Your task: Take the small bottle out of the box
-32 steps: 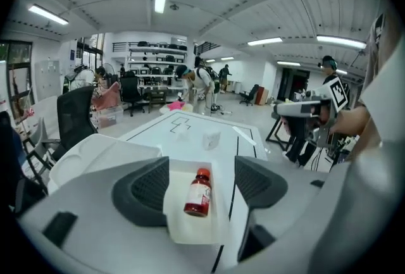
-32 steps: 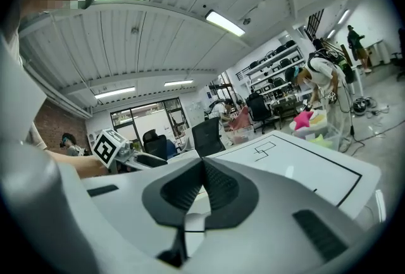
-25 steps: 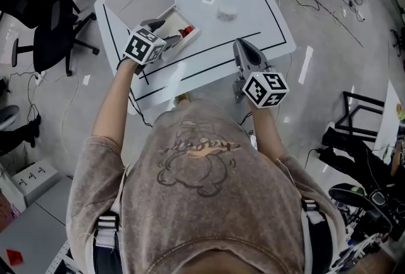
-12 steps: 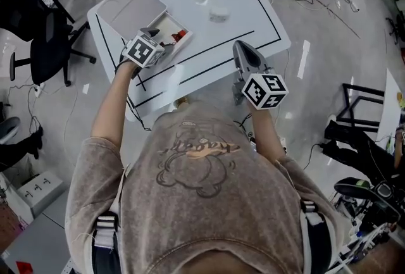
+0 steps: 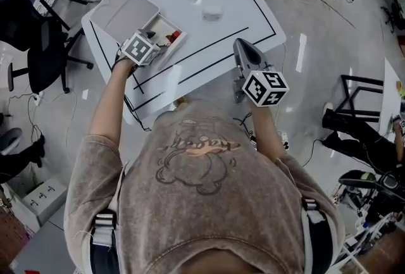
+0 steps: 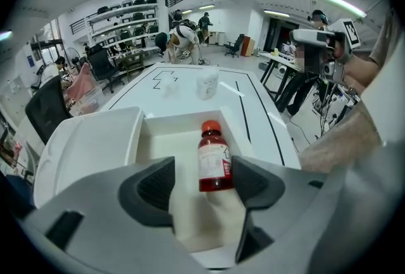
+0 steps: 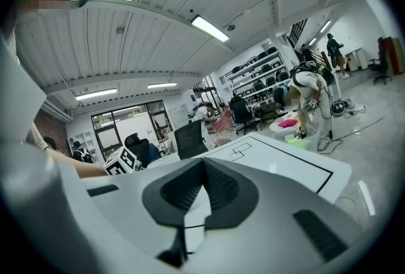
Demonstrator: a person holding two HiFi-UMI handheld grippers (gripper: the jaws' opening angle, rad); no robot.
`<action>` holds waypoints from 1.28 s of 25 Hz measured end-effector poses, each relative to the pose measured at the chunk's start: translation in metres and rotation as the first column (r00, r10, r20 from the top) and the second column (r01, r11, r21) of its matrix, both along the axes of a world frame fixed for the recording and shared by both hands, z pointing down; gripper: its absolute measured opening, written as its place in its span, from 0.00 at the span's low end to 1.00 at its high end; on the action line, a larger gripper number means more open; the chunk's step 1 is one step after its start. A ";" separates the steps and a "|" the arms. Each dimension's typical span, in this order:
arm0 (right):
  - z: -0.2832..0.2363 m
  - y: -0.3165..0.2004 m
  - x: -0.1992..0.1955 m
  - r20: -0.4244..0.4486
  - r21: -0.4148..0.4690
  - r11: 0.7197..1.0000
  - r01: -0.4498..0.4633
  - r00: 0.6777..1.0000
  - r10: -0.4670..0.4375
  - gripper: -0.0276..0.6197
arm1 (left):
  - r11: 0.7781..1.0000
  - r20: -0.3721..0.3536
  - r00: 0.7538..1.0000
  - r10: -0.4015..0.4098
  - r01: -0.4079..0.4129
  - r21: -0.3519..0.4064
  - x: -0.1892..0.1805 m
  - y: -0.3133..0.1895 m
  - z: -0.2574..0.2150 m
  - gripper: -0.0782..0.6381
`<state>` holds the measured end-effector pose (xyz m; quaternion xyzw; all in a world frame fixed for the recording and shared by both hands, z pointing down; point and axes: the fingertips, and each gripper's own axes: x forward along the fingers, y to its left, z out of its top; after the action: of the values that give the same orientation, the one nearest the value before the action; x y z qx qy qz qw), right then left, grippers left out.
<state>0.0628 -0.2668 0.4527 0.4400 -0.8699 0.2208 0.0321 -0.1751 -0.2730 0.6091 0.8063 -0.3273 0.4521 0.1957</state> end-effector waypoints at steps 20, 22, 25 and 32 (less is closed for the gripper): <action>0.008 -0.007 0.002 -0.021 -0.035 0.999 -0.006 1.000 0.005 0.04 | 0.998 0.060 0.998 0.011 -0.007 -0.064 0.002 -0.003 0.017 0.46; 0.010 -0.008 0.002 -0.022 -0.041 0.999 -0.007 1.000 0.006 0.04 | 0.997 0.061 0.998 0.004 0.001 -0.083 0.001 -0.003 0.019 0.47; 0.010 -0.006 0.003 -0.025 -0.046 0.999 -0.010 1.000 0.008 0.04 | 0.994 0.088 0.996 0.019 -0.009 -0.111 0.002 -0.003 0.024 0.46; 0.008 0.003 0.016 -0.032 -0.047 0.998 -0.031 0.999 0.030 0.04 | 0.993 0.097 0.994 0.045 -0.034 -0.117 0.003 0.000 0.026 0.41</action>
<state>0.0784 -0.2638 0.4603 0.4557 -0.8570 0.2346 0.0528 -0.1722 -0.2725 0.6356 0.7765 -0.2941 0.5137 0.2162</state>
